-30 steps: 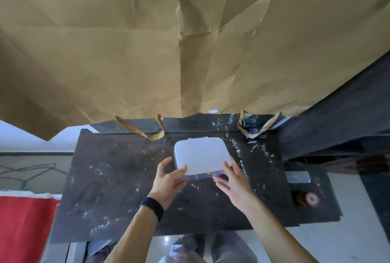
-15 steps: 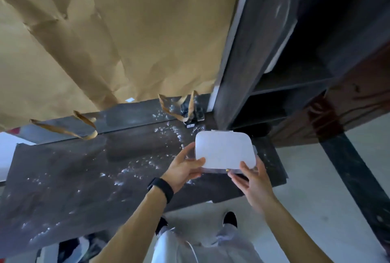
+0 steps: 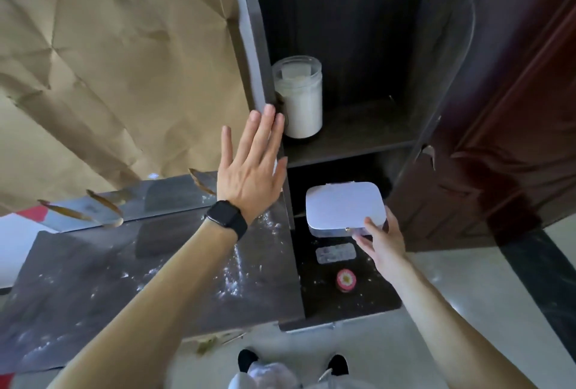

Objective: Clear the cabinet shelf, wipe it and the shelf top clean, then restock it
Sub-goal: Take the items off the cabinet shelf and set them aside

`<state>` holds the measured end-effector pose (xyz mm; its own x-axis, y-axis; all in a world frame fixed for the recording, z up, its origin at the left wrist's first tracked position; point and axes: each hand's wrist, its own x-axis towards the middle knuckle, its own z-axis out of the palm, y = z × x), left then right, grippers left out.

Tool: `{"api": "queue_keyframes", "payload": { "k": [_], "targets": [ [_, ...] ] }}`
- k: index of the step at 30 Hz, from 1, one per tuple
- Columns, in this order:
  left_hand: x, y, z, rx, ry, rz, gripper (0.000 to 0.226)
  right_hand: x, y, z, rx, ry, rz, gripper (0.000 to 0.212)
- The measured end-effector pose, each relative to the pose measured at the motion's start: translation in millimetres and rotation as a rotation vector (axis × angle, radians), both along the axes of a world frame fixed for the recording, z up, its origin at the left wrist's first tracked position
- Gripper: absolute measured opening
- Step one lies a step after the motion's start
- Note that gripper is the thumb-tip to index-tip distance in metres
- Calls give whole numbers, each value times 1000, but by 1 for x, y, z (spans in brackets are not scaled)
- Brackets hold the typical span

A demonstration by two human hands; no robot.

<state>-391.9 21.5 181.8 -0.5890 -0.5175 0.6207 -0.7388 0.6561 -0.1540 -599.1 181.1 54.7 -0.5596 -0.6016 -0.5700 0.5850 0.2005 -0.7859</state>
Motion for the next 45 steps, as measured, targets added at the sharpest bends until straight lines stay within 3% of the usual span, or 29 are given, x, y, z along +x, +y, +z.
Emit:
{"api": "queue_keyframes", "payload": {
  "k": [3,9,11,15,20,23,26,28,32,35,40,45],
  "targets": [
    [-11,-10,-2,-80,-50,48,77,-11,-24,-4,-17,19,49,55],
    [-19,-5,-12,-98,21,110,77,-18,-67,-17,53,-17,121,68],
    [-22,-4,-12,-74,44,117,79,-21,-86,-20,121,-10,155,59],
    [-25,-4,-13,-71,57,120,82,-31,-107,-25,224,194,258,42],
    [-33,-3,-17,-46,100,142,88,-43,-106,-40,411,491,476,94],
    [-39,-1,-18,-4,121,166,93,-36,-105,-30,397,340,428,63],
    [-50,10,-14,124,162,232,94,-40,-101,-21,379,285,506,75],
    [-57,25,-18,234,182,263,95,-48,-97,-20,403,381,566,68],
    [-55,66,-55,445,115,182,90,-40,-66,-25,342,621,576,75],
    [-45,95,-108,679,0,154,80,-28,-20,-54,365,637,573,64],
    [-43,118,-185,1090,-292,89,71,-8,55,-114,586,561,645,58],
    [-65,97,-244,1182,-506,22,74,6,85,-173,674,570,764,73]
  ]
}}
